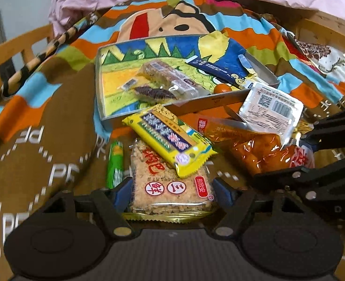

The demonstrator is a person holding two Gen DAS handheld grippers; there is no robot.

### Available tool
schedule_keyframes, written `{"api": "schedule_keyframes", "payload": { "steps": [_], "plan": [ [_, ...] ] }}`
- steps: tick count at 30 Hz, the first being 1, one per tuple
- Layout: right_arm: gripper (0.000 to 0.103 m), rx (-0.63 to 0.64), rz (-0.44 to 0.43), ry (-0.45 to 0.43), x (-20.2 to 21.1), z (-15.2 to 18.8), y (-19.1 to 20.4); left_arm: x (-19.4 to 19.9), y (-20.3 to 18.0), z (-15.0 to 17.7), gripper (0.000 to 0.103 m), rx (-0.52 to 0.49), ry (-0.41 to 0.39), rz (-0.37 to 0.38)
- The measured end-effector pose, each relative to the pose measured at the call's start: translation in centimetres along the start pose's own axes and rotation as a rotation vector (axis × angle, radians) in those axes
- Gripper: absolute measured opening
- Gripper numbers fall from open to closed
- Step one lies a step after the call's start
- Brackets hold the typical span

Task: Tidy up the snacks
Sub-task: 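Grasp the red-lettered rice-cake package with the left gripper while the right gripper grasps the orange packet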

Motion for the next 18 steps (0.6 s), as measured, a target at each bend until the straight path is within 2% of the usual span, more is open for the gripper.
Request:
{"api": "schedule_keyframes", "payload": {
  "steps": [4, 11, 14, 16, 18],
  "plan": [
    [0.035, 0.002, -0.013, 0.007, 0.3, 0.4, 0.0, 1.0, -0.6, 0.5, 0.077, -0.009, 0.015, -0.008],
    [0.038, 0.001, -0.026, -0.004, -0.8, 0.1, -0.3, -0.9, 0.1, 0.5, 0.084, 0.038, 0.047, 0.013],
    [0.040, 0.001, -0.019, 0.009, -1.2, 0.2, -0.4, -1.6, 0.2, 0.4, 0.086, 0.024, 0.044, 0.010],
    [0.039, 0.010, -0.011, 0.015, -1.4, 0.4, -0.4, -1.9, 0.0, 0.3, 0.085, 0.011, 0.044, 0.005],
    [0.038, 0.023, -0.003, 0.016, -1.3, 0.5, -0.3, -1.8, -0.1, 0.4, 0.079, -0.001, 0.040, 0.002]
  ]
}}
Point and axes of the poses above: each gripper's, at about its wrist camera, not at the fingertips, and x roughly against the way its jaws point, y to its left, z to its underside, the point moved 6 cm from there along -x, roughly the way its jaws point, and after that the axes turned 3 degrees about -z, right-handed, at the moved point
